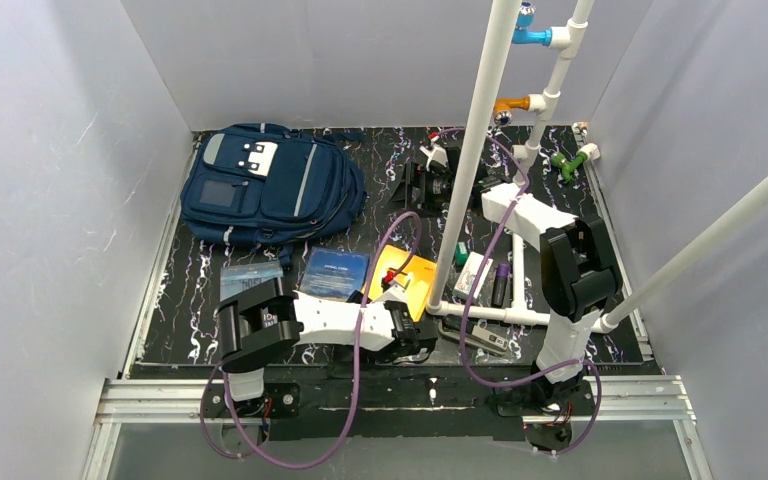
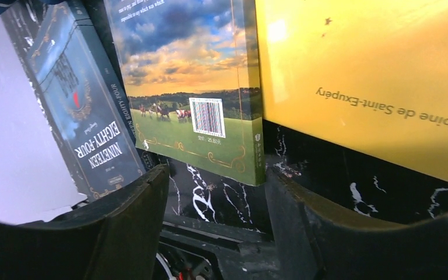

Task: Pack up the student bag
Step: Pick up the book from the center of the board.

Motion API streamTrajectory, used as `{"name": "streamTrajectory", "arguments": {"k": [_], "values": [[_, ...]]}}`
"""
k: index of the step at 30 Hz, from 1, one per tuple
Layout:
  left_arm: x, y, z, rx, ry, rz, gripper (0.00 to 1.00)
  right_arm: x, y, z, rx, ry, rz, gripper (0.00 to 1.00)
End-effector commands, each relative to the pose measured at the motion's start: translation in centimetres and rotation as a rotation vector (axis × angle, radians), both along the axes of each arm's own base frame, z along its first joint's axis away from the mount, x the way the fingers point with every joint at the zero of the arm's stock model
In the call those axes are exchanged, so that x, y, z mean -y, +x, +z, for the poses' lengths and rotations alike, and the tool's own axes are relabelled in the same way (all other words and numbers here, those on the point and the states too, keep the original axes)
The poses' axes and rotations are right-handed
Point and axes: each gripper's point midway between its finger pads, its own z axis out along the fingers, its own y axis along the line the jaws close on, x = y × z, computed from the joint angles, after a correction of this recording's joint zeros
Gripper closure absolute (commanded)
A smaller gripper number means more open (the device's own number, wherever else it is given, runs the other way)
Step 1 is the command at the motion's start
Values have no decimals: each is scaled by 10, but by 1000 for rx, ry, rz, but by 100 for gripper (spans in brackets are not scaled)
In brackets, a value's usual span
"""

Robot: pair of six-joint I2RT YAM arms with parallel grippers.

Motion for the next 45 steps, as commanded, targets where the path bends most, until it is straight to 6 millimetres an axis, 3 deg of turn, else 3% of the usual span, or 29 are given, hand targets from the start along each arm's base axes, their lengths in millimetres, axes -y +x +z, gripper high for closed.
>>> {"name": "streamTrajectory", "arguments": {"k": [1,8,14,18,20,21,22,24,27,34,37,41,45], "values": [[-4,11,12,80,61,-17,43,-2,5,36,101,59,9,8],[5,20,2,89,126,-69,50,-2,5,37,104,67,17,8],[1,21,-12,66,188,-88,50,2,6,39,110,75,16,8],[-1,25,-15,71,202,-84,57,3,6,36,106,76,15,9],[-1,27,-18,67,205,-83,67,3,6,36,104,78,15,8],[-2,28,-18,65,205,-79,84,3,6,36,103,80,18,9],[-3,28,-17,59,206,-77,93,3,6,37,107,81,20,8],[0,28,-13,50,194,-80,97,4,7,39,114,79,19,9],[5,27,5,31,138,-96,100,7,7,41,142,61,24,8],[18,27,80,-47,-168,-143,100,10,8,45,224,24,72,8],[27,35,101,-128,-396,-151,100,7,12,59,280,53,107,7],[29,53,144,-154,-669,-179,100,7,19,78,334,93,143,7],[22,67,183,-134,-824,-237,100,10,19,108,401,190,197,7]]}}
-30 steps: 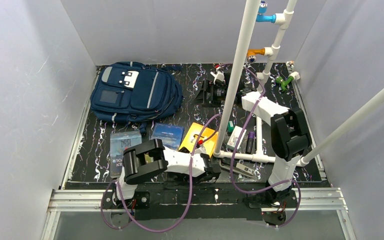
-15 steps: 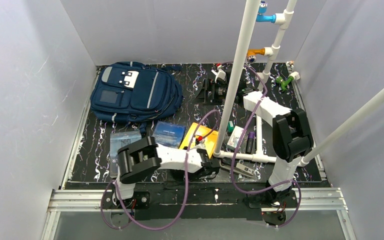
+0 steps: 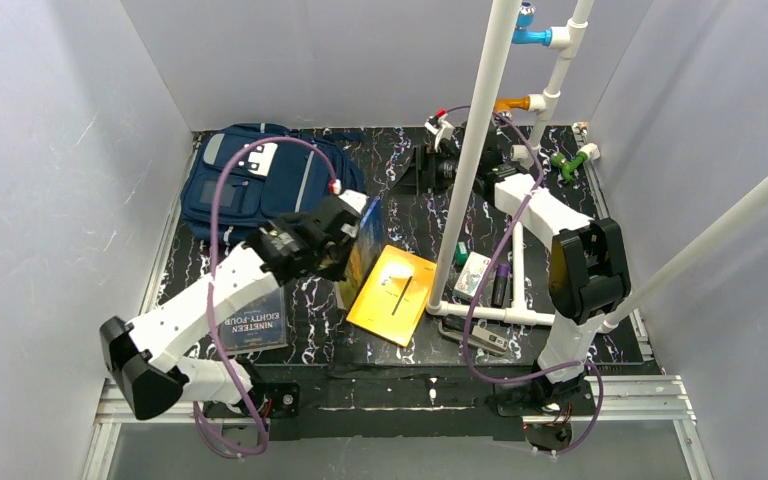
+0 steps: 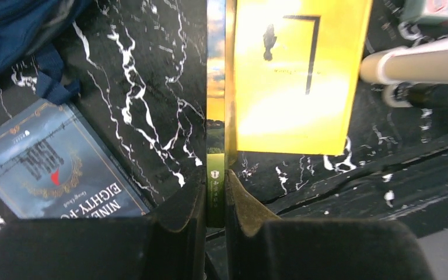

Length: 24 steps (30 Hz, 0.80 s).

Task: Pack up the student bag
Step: Pick up the book from the center of the board.

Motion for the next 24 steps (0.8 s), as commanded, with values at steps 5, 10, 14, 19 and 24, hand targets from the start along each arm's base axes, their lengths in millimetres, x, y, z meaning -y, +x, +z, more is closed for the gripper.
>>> {"name": "streamTrajectory", "arguments": {"k": [5,10,14,19,24], "values": [[14,10,76,-3,-402,-190,100,-2,-10,90,284,216,203,3],[11,12,91,-1,-468,-210,100,-4,-33,94,395,280,345,2],[14,12,98,-1,-507,-231,100,-3,-38,92,461,296,424,2],[13,10,106,4,-538,-250,100,-6,-48,92,461,336,530,2],[15,12,115,9,-577,-272,100,-7,-72,84,445,363,615,4]]}}
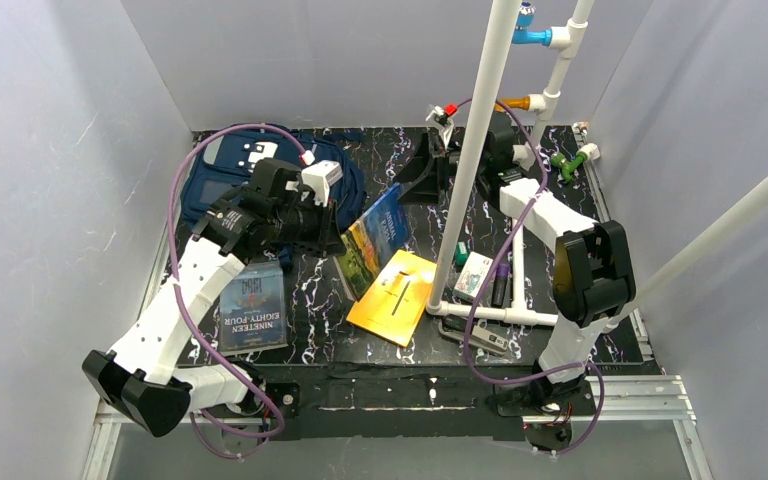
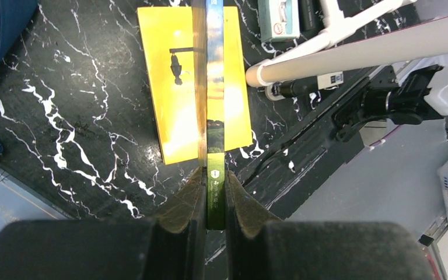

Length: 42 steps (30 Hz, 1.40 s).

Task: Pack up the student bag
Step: Pick up the book from the center of the board.

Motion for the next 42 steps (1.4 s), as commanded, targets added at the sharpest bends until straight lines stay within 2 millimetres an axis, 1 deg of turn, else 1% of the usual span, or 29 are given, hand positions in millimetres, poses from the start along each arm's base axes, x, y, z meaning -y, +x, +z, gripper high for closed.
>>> {"name": "streamTrajectory", "arguments": {"k": [1,3,8,12,14,15,16,17,18,20,22,23,24,26,27,30,31,32,33,34,35,36,37,38,39,40,42], "values": [[10,2,48,122,-132,-63,100,0,-28,2,63,33,133,5],[11,2,53,128,-152,-74,100,0,-32,-2,61,31,137,4],[14,-2,65,141,-201,-108,100,-1,-33,-9,33,25,172,6],[11,4,71,160,-206,-92,100,-6,-38,-11,24,22,181,9],[9,10,73,172,-208,-79,100,-7,-41,-12,25,21,179,13],[7,13,74,177,-204,-68,100,-8,-42,-12,23,21,181,18],[6,17,73,179,-199,-61,100,-8,-43,-12,17,19,180,27],[6,20,72,182,-194,-60,100,-8,-43,-12,14,19,175,32],[5,23,72,184,-189,-59,100,-8,-43,-10,12,19,169,41],[3,30,70,186,-180,-59,100,-8,-45,-6,14,20,164,50],[-3,39,62,183,-141,-39,100,-8,-47,-2,9,21,163,59],[-7,43,58,178,-122,-25,100,-8,-47,0,2,20,163,66],[-10,49,54,175,-109,-9,100,-8,-47,3,-3,20,159,76],[-18,60,46,174,-79,35,100,-8,-46,8,-21,21,140,97],[-22,66,42,172,-59,55,100,-9,-45,10,-29,21,128,99],[-30,79,32,143,-9,94,100,-11,-39,19,-53,39,67,99],[-36,86,30,144,23,140,100,-12,-37,23,-74,49,45,99],[-46,94,29,147,66,208,83,-13,-32,25,-96,57,16,99],[-60,103,28,158,121,291,67,-14,-27,27,-125,62,-21,99],[-72,109,29,170,166,362,50,-15,-17,27,-159,61,-77,99],[-85,115,31,188,210,430,40,-13,-5,23,-204,50,-145,99],[-95,120,34,210,243,481,36,-11,7,19,-243,42,-212,99],[-103,123,37,231,268,525,34,-8,19,15,-280,32,-281,99],[-110,127,38,246,292,564,33,-4,33,7,-331,3,-368,99],[-115,131,37,256,311,588,32,2,48,-2,-381,-38,-467,99],[-118,135,34,258,330,603,32,9,58,-13,-442,-90,-562,99],[-119,142,24,244,362,600,32,22,68,-24,-511,-138,-708,99]]}}
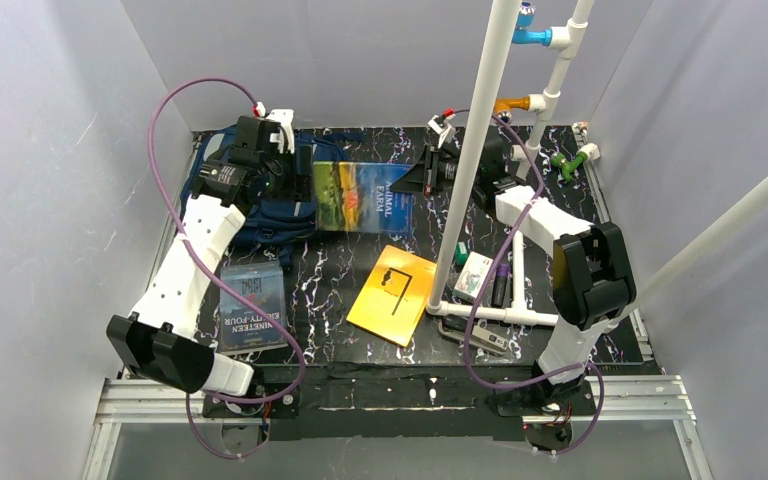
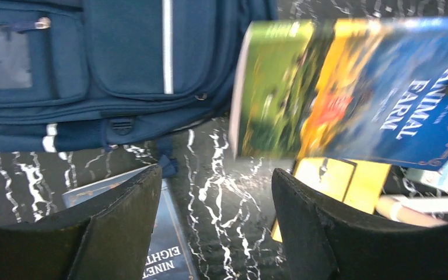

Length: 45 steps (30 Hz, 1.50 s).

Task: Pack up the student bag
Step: Pick up the book from the center of the board, then place the book in the student bag.

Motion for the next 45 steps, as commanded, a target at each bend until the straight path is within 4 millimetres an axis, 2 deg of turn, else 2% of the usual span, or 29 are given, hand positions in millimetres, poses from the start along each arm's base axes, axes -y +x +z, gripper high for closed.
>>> {"name": "streamTrajectory", "arguments": {"k": [1,4,10,12,17,20,25,28,30,39,45], "values": [[-28,22,2,52,115,149,32,39,48,10,-119,-131,-429,99],[-15,35,-19,28,98,94,32,63,56,8,-137,-193,-604,99],[45,66,-71,-44,-8,-134,38,114,77,16,-133,-297,-882,99],[60,78,-84,-74,-26,-172,43,126,81,18,-114,-347,-937,99],[84,106,-121,-133,-10,-207,60,133,83,27,-76,-358,-937,99],[88,117,-136,-148,48,-208,61,129,81,37,-48,-313,-902,99],[87,121,-161,-166,159,-212,63,123,79,43,-42,-272,-862,99],[78,125,-166,-161,243,-179,70,120,79,39,-54,-271,-844,99],[74,127,-164,-154,257,-154,71,119,78,37,-58,-274,-840,99],[69,125,-135,-109,233,-139,70,113,76,36,-64,-249,-809,99],[67,127,-145,-134,247,-153,78,107,76,36,-75,-231,-780,99]]}}
